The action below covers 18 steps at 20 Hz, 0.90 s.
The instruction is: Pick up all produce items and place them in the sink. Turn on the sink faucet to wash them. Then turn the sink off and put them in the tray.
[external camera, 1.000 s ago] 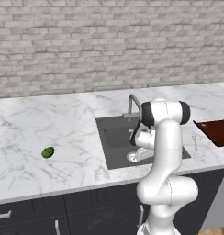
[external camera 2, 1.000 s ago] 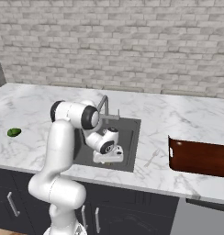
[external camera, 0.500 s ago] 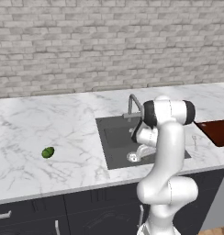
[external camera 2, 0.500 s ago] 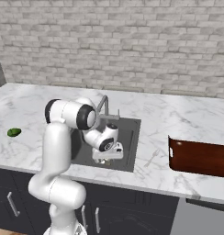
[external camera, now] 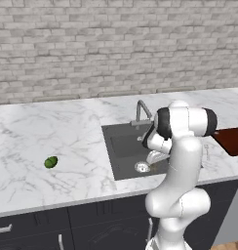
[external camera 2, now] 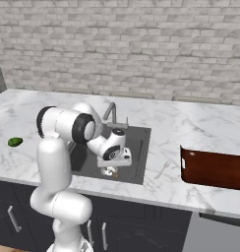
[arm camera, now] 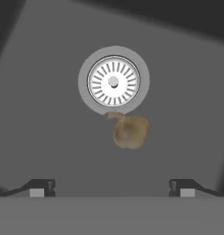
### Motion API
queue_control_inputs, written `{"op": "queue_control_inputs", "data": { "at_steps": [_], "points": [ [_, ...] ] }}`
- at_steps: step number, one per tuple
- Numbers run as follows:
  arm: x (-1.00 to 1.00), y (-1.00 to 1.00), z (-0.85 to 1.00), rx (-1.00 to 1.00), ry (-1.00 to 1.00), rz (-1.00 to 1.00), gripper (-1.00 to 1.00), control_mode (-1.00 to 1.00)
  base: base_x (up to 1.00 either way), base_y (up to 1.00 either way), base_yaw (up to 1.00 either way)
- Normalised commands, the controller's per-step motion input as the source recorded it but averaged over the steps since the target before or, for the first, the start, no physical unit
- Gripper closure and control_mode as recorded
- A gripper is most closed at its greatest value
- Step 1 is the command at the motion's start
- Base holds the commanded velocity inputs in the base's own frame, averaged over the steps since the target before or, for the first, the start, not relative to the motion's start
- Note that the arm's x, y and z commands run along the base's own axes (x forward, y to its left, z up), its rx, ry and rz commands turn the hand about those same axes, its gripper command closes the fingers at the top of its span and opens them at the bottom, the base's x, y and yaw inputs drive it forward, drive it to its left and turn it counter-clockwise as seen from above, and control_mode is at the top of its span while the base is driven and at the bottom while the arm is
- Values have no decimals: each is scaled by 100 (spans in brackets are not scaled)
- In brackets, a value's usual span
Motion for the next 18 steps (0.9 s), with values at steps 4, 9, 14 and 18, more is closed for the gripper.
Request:
{"op": "queue_control_inputs", "data": {
  "at_steps": [4, 9, 14, 18],
  "points": [
    [-30, 0, 47, 0, -12, 0, -100, -100, 0, 0, 0],
    [-32, 0, 58, 0, -9, 0, -100, -100, 0, 0, 0],
    [-30, 1, 67, 0, -7, 0, -100, -100, 0, 0, 0],
    [-29, 5, 70, -1, -5, 0, -100, -100, 0, 0, 0]
  ]
}}
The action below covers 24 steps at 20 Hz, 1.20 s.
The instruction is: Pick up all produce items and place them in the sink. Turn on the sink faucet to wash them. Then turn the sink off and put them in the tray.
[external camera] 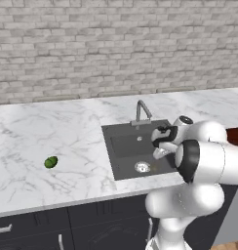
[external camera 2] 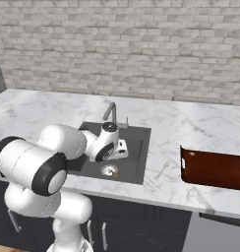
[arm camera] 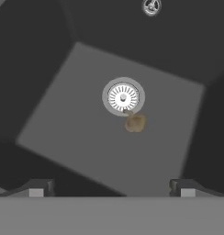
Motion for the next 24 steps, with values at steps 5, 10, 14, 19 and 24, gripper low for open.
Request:
{"op": "queue_control_inputs", "data": {
  "at_steps": [5, 10, 14, 19, 24],
  "points": [
    [-29, 15, 63, 0, -1, 0, -100, -100, 0, 0, 0],
    [-36, 24, 56, 0, 0, -3, -100, -100, 0, 0, 0],
    [-34, 39, 45, 0, 0, -4, -100, -100, 0, 0, 0],
    [-25, 55, 30, 0, 3, 0, -100, -100, 0, 0, 0],
    [-23, 70, 11, 0, 2, 0, -100, -100, 0, 0, 0]
  ]
}}
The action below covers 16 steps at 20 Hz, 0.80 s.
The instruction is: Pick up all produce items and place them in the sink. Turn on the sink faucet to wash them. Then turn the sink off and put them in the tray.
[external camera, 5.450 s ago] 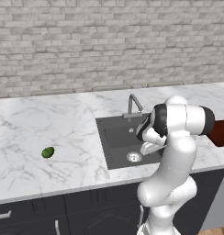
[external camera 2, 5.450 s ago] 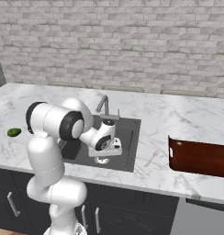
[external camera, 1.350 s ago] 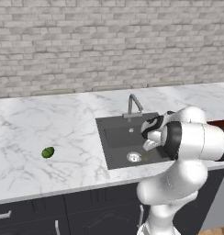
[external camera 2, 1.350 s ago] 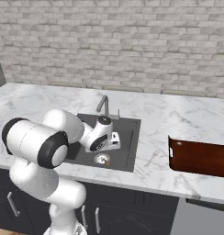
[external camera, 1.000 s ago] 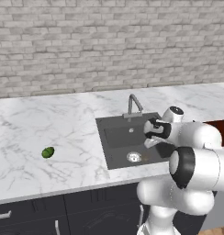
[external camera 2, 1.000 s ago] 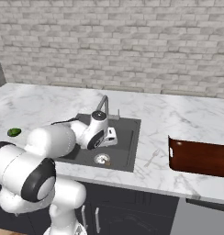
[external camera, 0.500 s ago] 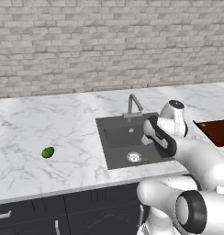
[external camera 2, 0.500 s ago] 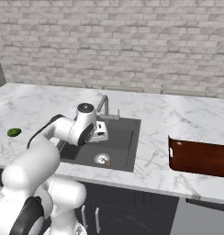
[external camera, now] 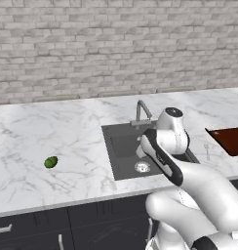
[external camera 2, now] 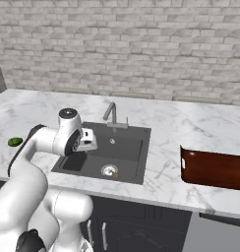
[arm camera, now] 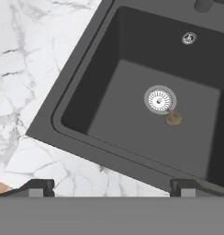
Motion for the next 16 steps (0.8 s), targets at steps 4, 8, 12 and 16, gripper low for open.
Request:
{"op": "queue_control_inputs", "data": {
  "at_steps": [4, 8, 12, 16],
  "points": [
    [-28, 68, 1, 0, 0, 0, -100, -100, 0, 0, 0],
    [-25, 69, 0, 0, 0, 8, -100, -100, 0, 0, 0],
    [-2, 84, 0, 0, 0, 5, -100, -100, 0, 0, 0],
    [4, 88, 0, 0, 0, 0, -100, -100, 0, 0, 0]
  ]
}}
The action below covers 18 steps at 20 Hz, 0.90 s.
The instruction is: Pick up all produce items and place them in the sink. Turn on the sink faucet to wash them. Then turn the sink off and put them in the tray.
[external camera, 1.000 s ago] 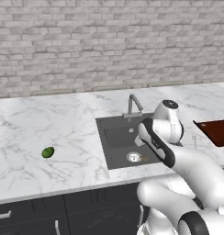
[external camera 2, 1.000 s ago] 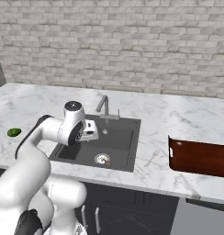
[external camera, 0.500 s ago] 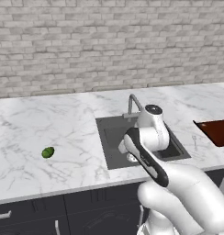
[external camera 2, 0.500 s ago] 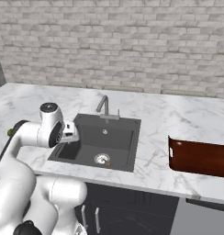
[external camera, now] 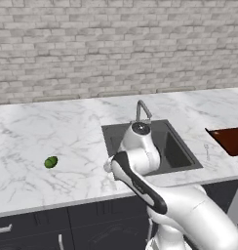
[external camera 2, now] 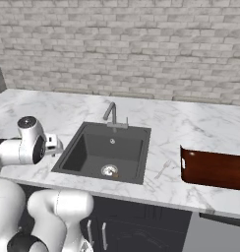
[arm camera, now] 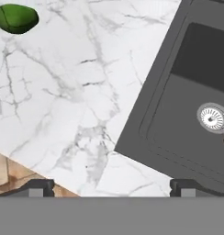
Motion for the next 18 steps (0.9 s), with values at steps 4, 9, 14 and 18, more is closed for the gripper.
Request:
{"op": "queue_control_inputs", "data": {
  "at_steps": [4, 9, 14, 18],
  "points": [
    [21, 92, 2, 0, 2, 0, -100, -100, 0, 0, 0],
    [36, 89, 8, 0, 4, 0, -100, -100, 0, 0, 0],
    [38, 82, 19, 0, 9, 0, -100, -100, 0, 0, 0],
    [37, 74, 16, 0, 9, 0, -100, -100, 0, 0, 0]
  ]
}}
